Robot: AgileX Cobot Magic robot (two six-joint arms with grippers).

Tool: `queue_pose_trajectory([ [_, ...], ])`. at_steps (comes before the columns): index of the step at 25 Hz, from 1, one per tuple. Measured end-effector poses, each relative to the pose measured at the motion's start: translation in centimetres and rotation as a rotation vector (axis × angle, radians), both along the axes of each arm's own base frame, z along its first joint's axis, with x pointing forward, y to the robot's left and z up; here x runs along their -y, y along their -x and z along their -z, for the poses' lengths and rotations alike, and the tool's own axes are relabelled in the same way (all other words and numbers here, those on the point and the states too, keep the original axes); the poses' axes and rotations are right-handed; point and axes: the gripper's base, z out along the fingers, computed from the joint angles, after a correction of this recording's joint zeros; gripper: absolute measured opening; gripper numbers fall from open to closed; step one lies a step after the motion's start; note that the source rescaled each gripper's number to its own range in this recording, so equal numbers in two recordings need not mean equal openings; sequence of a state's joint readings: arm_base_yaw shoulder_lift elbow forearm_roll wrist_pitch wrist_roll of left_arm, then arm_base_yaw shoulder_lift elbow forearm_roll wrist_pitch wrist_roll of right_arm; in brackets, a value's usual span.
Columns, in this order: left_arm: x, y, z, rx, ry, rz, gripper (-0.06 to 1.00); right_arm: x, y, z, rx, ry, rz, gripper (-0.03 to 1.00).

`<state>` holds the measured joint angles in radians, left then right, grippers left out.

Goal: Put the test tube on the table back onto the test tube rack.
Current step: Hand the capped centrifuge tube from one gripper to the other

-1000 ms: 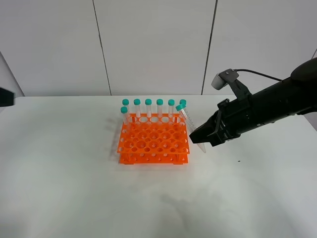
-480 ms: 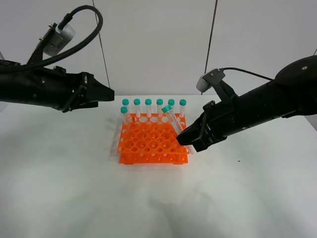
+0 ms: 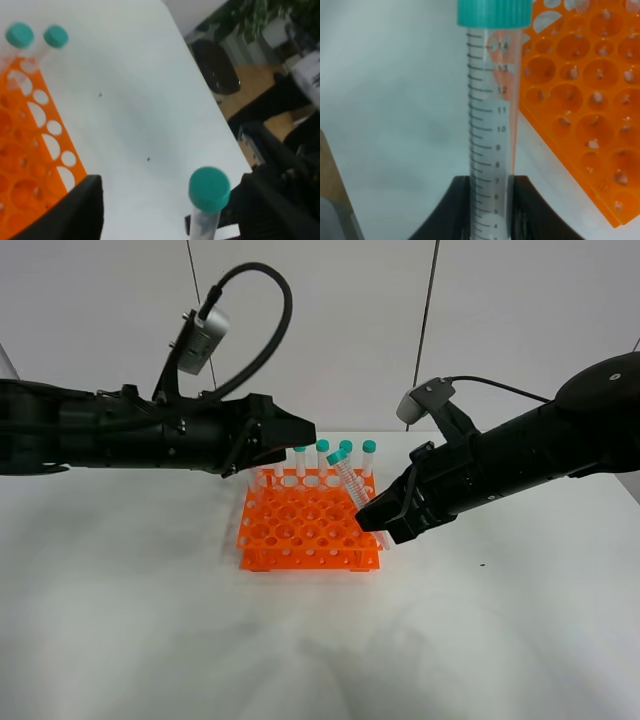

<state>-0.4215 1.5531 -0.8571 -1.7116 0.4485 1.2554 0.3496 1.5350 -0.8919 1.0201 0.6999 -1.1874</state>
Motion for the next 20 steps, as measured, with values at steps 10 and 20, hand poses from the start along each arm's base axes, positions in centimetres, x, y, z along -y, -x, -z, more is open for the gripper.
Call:
queue_pose_trajectory([
  [10,1.1,-0.3,-0.6,0.023,0.018,0.027,0.91,-0.1,0.0,-0.1,-0.005,-0.013,0.009,0.02],
  [20,3.7,-0.3,0.1,0.014,0.008,0.095,0.91,-0.2,-0.7,0.9,-0.031,-0.017,0.049,0.02],
])
